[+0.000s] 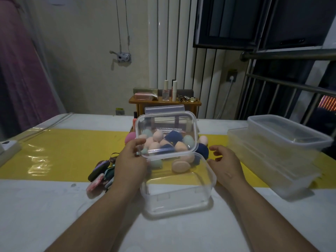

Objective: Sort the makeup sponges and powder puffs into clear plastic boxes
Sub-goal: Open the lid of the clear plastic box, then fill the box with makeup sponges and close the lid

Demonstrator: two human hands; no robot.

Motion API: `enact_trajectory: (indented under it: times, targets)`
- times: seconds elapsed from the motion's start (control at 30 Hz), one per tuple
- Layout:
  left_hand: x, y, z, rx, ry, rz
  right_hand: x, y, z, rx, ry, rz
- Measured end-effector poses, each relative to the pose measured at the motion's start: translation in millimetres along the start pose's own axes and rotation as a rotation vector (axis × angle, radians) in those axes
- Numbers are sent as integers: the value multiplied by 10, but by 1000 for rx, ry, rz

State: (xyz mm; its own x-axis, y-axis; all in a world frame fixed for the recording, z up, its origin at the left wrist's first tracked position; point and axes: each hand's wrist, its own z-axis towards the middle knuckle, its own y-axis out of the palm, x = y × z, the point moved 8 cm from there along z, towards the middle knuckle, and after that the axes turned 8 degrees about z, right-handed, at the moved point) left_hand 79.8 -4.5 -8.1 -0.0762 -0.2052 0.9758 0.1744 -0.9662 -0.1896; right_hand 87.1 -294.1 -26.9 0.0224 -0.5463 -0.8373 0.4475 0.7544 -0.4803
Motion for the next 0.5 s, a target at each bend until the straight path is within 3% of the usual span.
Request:
enact_trajectory:
  times: [0.2, 0.37, 0.5]
  targets:
    - [-2, -28, 38, 7, 2, 6, 36, 158, 83, -63, 56, -6]
    - [23, 34, 3, -6, 31, 40, -47, 281, 106, -194, 12, -161]
    - [35, 45, 3, -16, -3, -44, -36, 224, 114, -123, 22, -93]
